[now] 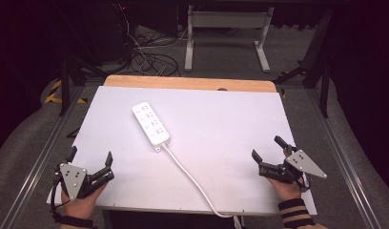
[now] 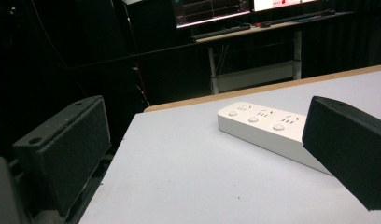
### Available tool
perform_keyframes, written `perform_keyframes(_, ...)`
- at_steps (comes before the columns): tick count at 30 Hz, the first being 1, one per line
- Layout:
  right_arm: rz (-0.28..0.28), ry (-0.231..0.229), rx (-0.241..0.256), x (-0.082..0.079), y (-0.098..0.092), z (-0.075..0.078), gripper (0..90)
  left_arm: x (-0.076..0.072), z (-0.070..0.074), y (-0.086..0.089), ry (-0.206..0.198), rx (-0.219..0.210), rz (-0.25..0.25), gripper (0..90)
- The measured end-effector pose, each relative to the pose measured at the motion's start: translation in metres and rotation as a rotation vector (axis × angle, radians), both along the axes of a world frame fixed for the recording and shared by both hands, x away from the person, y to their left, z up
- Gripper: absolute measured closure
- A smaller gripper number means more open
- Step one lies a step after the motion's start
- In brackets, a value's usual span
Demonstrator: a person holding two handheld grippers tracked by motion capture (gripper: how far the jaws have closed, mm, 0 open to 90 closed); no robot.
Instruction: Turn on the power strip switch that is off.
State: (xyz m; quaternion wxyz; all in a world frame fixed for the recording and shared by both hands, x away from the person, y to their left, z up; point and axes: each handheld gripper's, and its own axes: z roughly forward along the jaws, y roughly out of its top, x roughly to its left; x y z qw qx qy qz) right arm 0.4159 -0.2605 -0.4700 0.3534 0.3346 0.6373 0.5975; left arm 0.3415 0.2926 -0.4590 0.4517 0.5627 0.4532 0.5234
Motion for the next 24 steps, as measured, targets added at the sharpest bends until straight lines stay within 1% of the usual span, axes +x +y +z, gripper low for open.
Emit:
perform_keyframes(16, 0.005, 0.000, -0.006, -0.0010, -0.0001, -0.0001, 4.7, -0.0001, 0.0000, -0.0010, -0.010, 0.006, -0.019, 1.6)
perform_keyframes(18, 0.009, 0.001, -0.008, -0.0009, 0.0000, -0.0003, 4.7, -0.0004, -0.0002, -0.0014, -0.007, 0.012, -0.034, 2.3)
perform_keyframes(20, 0.008, 0.002, -0.010, -0.0007, 0.0004, -0.0004, 4.7, -0.0013, 0.0002, -0.0015, -0.004, 0.007, -0.069, 3.4)
perform_keyframes(21, 0.008, 0.003, -0.009, -0.0007, 0.0005, -0.0005, 4.8, -0.0022, 0.0010, -0.0014, 0.004, 0.011, -0.082, 6.0)
perform_keyframes(22, 0.010, 0.003, -0.009, -0.0008, 0.0004, -0.0005, 4.9, -0.0033, 0.0018, -0.0016, 0.011, 0.014, -0.099, 14.0)
perform_keyframes(23, 0.011, 0.004, -0.008, -0.0010, 0.0004, -0.0005, 4.9, -0.0044, 0.0036, -0.0015, 0.031, 0.007, -0.122, 24.9)
perform_keyframes(24, 0.011, 0.004, -0.008, -0.0010, 0.0003, -0.0005, 4.9, -0.0053, 0.0055, -0.0016, 0.046, -0.009, -0.137, 33.6)
